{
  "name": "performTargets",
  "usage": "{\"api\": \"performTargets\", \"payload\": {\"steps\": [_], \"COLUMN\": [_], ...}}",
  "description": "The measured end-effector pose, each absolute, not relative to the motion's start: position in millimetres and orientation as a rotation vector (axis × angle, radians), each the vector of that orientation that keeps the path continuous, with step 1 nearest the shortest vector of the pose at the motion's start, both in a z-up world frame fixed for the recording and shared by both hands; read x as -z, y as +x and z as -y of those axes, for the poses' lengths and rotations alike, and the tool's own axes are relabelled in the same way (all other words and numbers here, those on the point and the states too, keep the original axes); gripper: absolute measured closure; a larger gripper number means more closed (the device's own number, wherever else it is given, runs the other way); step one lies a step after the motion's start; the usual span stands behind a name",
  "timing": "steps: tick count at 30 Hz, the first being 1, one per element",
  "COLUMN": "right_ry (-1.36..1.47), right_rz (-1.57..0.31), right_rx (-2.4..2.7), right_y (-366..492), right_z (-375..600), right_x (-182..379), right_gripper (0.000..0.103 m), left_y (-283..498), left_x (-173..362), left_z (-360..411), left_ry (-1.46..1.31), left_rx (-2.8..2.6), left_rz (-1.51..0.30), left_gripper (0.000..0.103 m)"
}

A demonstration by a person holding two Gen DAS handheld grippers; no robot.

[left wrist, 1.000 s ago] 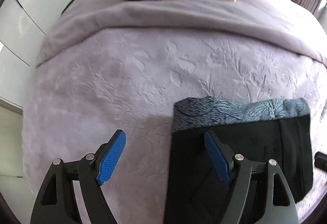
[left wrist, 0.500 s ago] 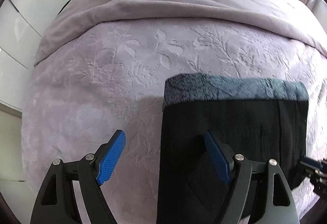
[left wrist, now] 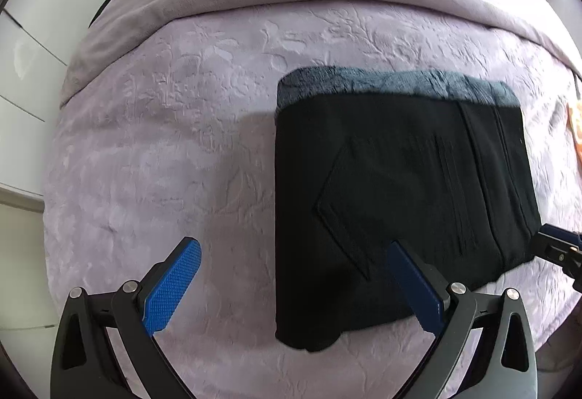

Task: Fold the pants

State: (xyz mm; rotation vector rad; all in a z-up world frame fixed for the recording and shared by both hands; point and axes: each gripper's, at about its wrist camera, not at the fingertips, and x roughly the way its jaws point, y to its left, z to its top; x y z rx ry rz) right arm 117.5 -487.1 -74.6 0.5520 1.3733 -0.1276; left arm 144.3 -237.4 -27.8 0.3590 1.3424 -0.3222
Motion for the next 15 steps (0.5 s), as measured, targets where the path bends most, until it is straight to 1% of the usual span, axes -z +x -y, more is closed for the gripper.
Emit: {"api": "performTargets", "payload": {"steps": [2, 3, 7, 10, 15], "right_ry": [0.561, 0.562, 0.572, 0.597, 0.616], "right_rz": [-1.380, -1.382, -1.394, -1.402, -1.408], "right_rx": [0.132, 0.135, 0.147, 0.156, 0.174], "right_y": [115, 114, 103, 92, 83], "right_z": [484, 483, 481, 480, 477], "right_x": [74, 74, 71, 70, 68], "right_gripper": [0.052, 0.051, 0.050, 0.045, 0.043], "left_y": [140, 139, 133, 129, 121], "left_x": [27, 26, 22, 19, 13], "left_z": [237, 237, 239, 240, 240], "left_ry": [0.362, 0.364, 0.369, 0.380, 0.393], "left_rx": [0.330, 0.329, 0.340, 0.353, 0.370], "left_rz": [-1.352, -1.354, -1.365, -1.371, -1.377], "left_gripper": [0.000, 0.000, 0.000, 0.000, 0.000]}}
